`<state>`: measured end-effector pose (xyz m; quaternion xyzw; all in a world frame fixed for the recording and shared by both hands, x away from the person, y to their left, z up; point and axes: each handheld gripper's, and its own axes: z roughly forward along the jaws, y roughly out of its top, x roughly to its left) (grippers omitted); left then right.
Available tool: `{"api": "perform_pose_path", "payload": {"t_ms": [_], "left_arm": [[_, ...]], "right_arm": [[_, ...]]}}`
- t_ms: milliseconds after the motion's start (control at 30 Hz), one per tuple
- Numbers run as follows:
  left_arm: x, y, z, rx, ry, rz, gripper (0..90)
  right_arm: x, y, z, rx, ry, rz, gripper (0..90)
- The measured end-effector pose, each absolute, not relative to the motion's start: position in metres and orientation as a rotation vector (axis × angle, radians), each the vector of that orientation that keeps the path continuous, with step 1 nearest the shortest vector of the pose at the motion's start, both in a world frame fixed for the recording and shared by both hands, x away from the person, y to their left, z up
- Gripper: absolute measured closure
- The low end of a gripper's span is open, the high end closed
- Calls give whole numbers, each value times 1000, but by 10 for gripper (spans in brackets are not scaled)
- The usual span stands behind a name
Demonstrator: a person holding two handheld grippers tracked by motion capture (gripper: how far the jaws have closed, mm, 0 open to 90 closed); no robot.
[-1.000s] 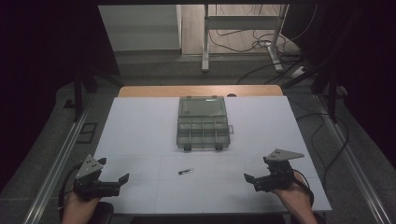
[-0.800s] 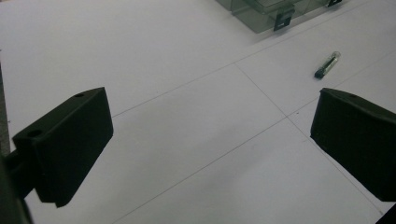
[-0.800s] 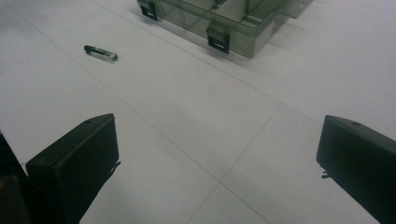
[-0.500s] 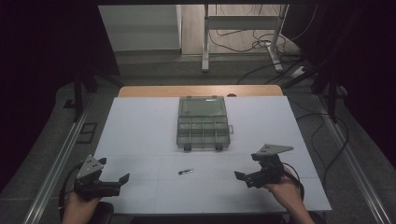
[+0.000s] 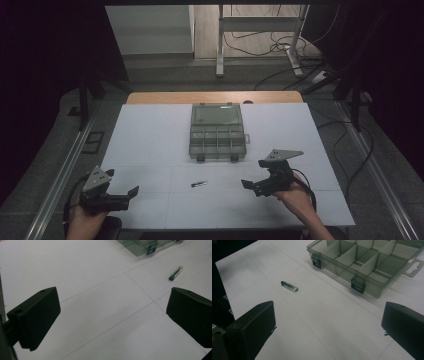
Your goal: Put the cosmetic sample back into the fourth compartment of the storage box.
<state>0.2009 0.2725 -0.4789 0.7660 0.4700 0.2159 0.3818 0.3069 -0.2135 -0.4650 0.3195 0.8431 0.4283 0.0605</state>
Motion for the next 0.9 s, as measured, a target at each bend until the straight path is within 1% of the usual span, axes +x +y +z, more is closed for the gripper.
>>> {"api": "perform_pose_path", "payload": {"t_ms": [900], "left_arm": [[201, 271, -479, 1963, 1195, 558, 0]], "right_arm": [[331, -169, -481, 928, 2647, 1164, 0]]}}
